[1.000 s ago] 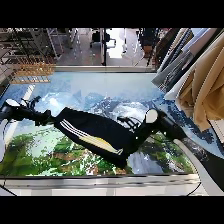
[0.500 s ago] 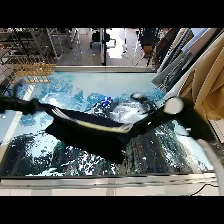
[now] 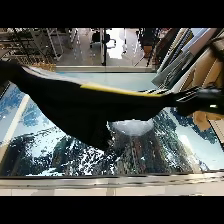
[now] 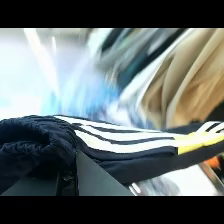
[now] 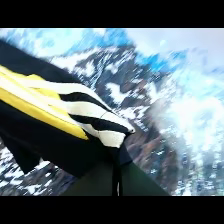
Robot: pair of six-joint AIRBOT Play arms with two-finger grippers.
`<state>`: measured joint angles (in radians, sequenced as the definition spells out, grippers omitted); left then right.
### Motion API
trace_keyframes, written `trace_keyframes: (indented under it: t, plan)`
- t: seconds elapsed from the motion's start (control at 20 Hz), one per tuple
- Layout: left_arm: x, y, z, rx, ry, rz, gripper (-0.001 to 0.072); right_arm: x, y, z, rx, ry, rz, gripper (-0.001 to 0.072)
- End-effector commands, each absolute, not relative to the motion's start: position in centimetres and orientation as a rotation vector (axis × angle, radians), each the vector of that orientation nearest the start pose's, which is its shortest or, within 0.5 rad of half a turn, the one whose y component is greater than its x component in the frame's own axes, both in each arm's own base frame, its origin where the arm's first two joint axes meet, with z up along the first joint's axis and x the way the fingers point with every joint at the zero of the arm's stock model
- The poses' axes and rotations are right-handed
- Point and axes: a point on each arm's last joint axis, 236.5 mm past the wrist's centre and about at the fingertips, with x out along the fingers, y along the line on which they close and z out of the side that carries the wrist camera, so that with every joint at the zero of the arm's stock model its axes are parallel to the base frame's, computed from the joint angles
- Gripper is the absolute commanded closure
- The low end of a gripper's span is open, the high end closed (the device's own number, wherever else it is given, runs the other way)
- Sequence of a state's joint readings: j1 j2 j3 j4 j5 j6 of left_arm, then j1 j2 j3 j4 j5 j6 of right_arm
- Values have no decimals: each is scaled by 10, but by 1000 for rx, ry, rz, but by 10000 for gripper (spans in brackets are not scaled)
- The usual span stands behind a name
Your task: Fold the clothes and pants, and hang the long-sleeved shirts on hangers.
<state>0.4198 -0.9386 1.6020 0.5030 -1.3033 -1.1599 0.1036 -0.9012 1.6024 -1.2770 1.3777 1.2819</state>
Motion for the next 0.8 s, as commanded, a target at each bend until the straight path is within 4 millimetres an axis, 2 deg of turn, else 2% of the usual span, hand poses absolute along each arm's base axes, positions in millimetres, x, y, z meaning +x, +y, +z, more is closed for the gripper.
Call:
trace_keyframes:
  t: [0.0,0.15,0.35,0.55,0.65,0.75]
  plan:
    - [265,-99,462,-203,70,-574,678,309,56,350,-192,505,290,697]
    - [212,-130,492,-174,-44,-644,678,312,34,367,-223,451,225,697]
    - [163,-157,522,-156,-183,-726,678,313,30,368,-297,443,227,697]
    - [108,-189,557,-184,-349,-975,678,315,14,366,-391,454,181,697]
    - [97,-192,565,-163,-407,-1010,678,315,-2,365,-430,470,121,697]
    - [97,-192,565,-160,-406,-1007,678,313,-15,363,-457,491,73,697]
